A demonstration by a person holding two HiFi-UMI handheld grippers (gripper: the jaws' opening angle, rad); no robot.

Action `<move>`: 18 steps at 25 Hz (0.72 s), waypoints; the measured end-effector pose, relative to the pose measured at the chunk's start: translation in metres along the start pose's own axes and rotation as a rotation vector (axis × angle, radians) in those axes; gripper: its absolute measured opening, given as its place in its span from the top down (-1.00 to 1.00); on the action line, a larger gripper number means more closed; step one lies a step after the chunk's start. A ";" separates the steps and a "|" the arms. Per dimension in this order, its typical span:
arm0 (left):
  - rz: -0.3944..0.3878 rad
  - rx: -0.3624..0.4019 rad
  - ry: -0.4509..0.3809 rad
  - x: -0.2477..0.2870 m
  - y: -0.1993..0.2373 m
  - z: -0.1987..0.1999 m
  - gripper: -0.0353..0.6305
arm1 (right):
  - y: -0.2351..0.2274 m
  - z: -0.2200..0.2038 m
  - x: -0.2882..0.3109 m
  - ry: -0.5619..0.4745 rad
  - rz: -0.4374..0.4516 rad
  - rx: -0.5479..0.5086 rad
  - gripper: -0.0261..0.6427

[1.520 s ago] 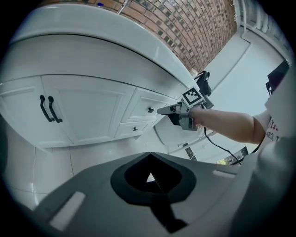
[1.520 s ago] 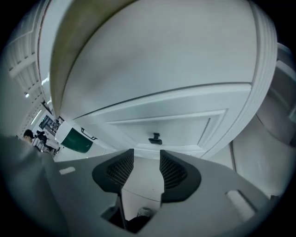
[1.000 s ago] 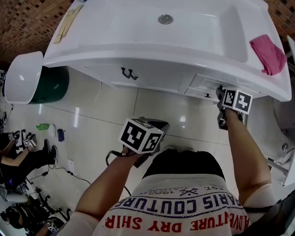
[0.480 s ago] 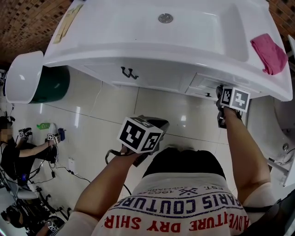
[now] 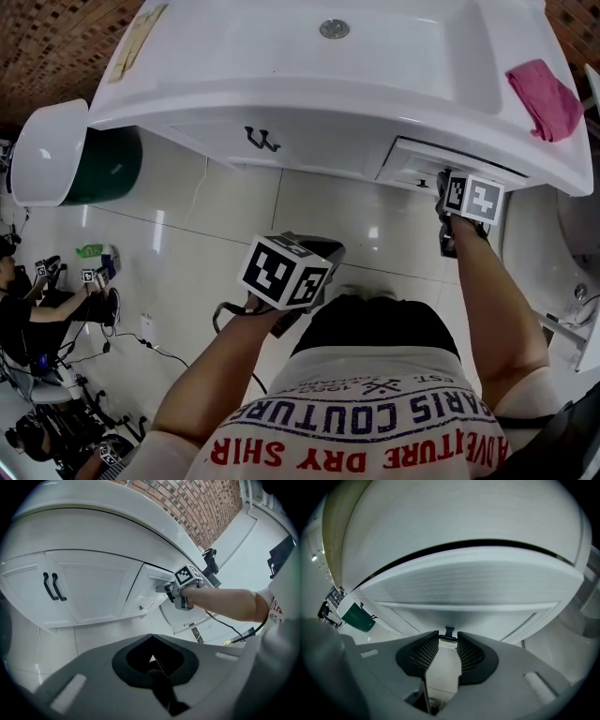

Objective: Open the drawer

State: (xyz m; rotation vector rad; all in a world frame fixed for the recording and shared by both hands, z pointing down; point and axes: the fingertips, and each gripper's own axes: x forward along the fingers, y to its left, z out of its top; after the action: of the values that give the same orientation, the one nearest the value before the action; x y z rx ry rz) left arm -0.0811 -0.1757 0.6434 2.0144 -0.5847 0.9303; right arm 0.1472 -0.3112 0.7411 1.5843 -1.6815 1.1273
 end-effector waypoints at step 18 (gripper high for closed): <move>-0.045 0.012 0.062 -0.038 -0.053 -0.021 0.92 | 0.011 -0.081 -0.038 0.098 0.002 0.038 0.53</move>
State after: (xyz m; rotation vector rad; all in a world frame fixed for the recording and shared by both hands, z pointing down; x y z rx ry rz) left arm -0.0773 -0.1260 0.5961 1.9940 -0.4993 0.9674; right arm 0.1300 -0.2223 0.7459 1.5251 -1.6075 1.2245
